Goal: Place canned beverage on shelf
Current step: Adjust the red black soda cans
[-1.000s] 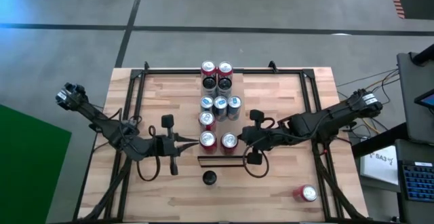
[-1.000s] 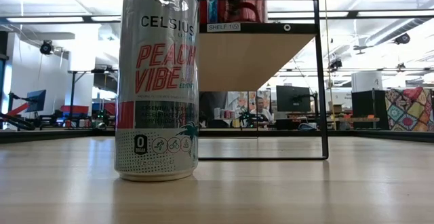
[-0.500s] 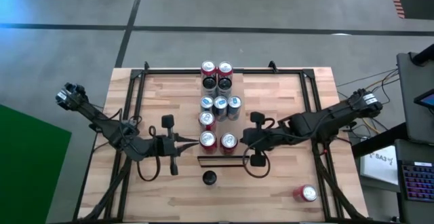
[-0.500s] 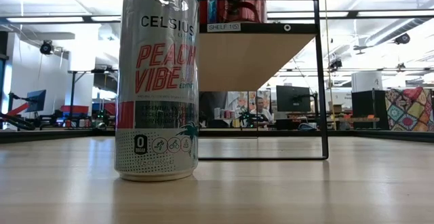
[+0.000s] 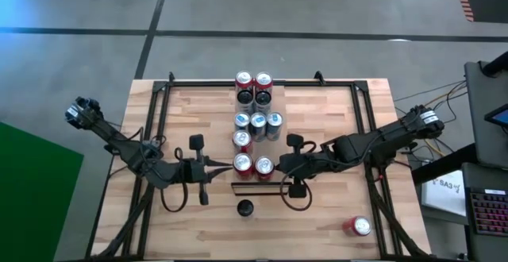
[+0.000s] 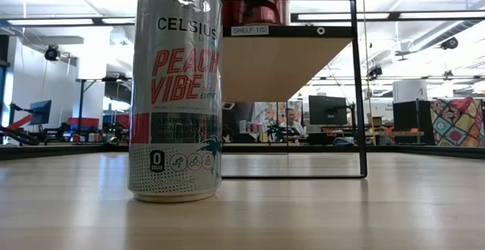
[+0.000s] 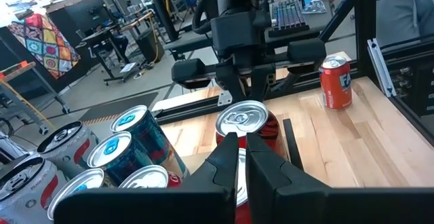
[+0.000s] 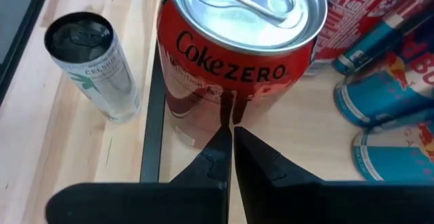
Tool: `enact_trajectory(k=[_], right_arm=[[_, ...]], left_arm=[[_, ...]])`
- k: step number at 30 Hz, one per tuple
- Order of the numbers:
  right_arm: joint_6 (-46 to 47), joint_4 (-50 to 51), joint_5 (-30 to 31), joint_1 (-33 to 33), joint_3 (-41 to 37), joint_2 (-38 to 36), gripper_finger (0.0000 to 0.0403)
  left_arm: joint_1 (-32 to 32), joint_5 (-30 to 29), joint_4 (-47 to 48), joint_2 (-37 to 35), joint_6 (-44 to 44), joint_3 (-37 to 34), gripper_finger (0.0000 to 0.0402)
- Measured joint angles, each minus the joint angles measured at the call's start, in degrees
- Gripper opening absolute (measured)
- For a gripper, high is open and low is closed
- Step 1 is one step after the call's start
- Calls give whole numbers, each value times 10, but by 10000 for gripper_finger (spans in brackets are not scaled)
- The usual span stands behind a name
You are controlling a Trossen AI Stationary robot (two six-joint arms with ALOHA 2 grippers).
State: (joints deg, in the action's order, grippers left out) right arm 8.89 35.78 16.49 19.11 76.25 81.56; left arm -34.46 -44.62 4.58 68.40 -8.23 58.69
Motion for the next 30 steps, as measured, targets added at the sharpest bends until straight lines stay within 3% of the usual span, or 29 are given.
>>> enact_trajectory(k=[19, 25, 30], right_arm=[[-4, 0, -2, 0, 0, 0, 9], [7, 8, -44, 1, 13, -9, 9], [6, -38, -118, 3, 14, -9, 9]], left_arm=[[0, 0, -3, 0, 2, -3, 0], [0, 0, -3, 0, 2, -3, 0], [0, 0, -3, 0, 2, -4, 0]])
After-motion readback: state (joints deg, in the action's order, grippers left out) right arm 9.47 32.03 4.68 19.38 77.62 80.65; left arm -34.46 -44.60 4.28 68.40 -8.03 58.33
